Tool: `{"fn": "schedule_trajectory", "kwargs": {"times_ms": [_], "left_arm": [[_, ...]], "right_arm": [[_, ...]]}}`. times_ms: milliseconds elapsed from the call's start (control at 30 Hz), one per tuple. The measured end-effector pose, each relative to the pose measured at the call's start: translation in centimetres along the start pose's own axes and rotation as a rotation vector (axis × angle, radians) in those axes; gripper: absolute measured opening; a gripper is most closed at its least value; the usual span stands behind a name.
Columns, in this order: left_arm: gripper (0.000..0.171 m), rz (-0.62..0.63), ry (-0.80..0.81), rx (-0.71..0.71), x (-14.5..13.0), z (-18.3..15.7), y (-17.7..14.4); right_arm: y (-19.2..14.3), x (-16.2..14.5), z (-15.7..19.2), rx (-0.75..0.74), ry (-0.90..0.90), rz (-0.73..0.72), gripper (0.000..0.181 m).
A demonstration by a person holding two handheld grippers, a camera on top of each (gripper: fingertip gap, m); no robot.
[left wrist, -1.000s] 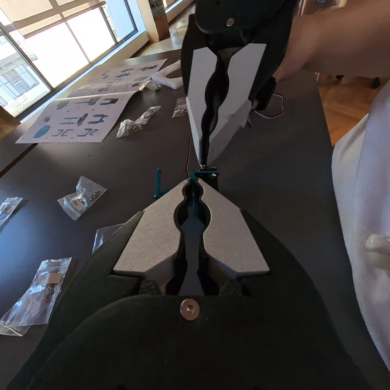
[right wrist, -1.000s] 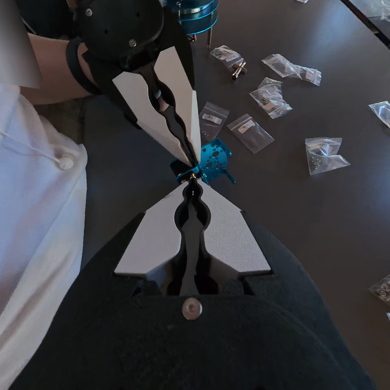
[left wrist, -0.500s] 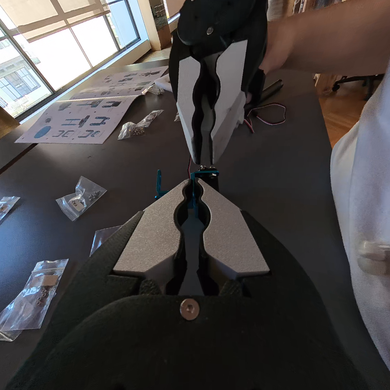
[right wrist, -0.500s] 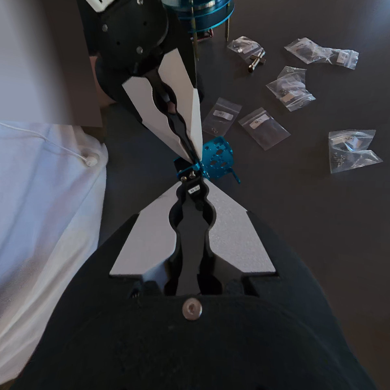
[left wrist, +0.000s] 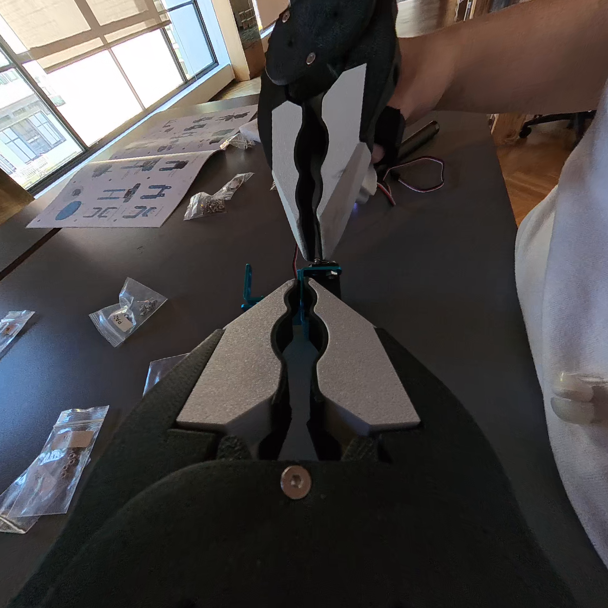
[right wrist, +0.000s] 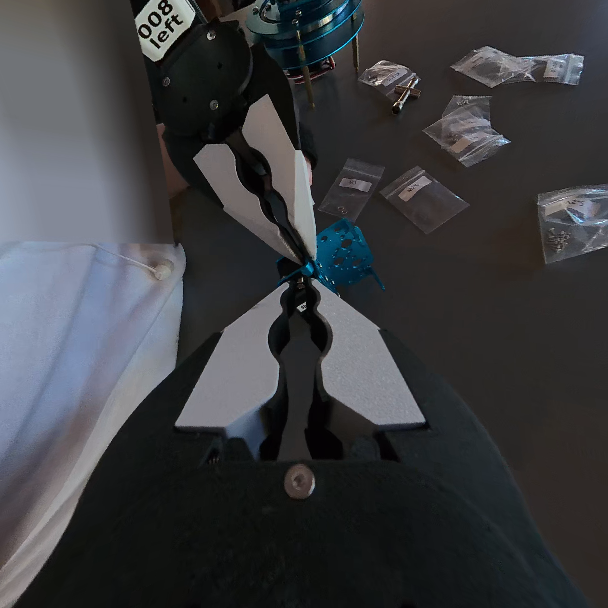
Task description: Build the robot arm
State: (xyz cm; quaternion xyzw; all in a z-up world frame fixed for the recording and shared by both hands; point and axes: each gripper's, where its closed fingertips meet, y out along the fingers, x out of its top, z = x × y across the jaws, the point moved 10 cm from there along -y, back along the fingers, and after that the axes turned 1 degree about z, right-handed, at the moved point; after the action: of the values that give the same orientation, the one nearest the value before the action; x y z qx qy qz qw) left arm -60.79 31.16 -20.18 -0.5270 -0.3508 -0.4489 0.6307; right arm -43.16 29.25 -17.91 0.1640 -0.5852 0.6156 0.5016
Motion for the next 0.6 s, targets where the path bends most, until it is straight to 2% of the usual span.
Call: {"fn": "schedule_trajectory", "kwargs": {"times_ms": [167, 300, 500, 600], "left_arm": [[0.002, -0.001, 0.012, 0.001, 0.00, -0.07, 0.01], [0.002, -0.002, 0.001, -0.001, -0.01, 0.03, 0.01], [0.001, -0.001, -0.001, 0.006, 0.05, 0.00, 0.10], [0.001, -0.001, 0.003, 0.005, 0.08, -0.08, 0.14]], "right_arm": [[-0.34, 0.15, -0.22, 0.015, -0.052, 0.021, 0.000], [-0.39, 0.37, -0.39, 0.084, -0.043, 0.024, 0.000], [0.08, 0.25, -0.40, 0.038, 0.001, 0.021, 0.013], [0.15, 0.37, -0.17, 0.029, 0.002, 0.036, 0.005]]}}
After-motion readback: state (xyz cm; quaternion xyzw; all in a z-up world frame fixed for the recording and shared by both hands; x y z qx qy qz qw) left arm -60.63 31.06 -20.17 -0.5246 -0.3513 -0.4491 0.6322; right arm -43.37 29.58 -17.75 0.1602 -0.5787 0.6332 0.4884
